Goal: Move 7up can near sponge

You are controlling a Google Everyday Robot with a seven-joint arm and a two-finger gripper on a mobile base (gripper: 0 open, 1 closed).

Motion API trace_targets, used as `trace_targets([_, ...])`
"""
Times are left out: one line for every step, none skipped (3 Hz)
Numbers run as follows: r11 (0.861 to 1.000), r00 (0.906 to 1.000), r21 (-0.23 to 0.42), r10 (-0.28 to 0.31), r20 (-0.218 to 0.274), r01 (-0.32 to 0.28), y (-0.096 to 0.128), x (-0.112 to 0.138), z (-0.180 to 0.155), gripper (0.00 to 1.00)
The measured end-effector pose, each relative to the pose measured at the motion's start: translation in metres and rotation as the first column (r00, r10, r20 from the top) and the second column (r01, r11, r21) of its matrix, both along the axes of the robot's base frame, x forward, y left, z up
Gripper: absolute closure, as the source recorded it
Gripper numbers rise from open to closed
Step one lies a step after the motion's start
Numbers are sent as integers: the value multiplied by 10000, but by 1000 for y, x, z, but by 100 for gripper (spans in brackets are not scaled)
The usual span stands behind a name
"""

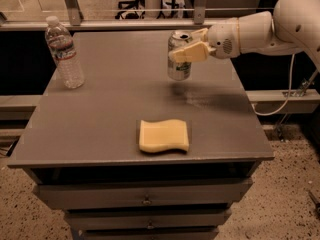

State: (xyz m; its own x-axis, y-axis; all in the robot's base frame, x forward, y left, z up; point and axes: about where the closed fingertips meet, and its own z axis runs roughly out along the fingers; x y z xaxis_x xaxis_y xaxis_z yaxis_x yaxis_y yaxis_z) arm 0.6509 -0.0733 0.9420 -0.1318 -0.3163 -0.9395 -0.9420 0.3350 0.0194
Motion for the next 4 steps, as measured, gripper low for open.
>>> trace_targets([9963,9967,324,796,-168,-791,6,-60,-5,100])
trace_targets([9904,9916,532,1287,-131,-1279,10,-91,-15,100])
trace_targets([9831,9841,452,1774,45,-1774,14,-108,-28,83])
trace_targets([9735,9733,170,2275,314,-2281,18,-120,-36,59])
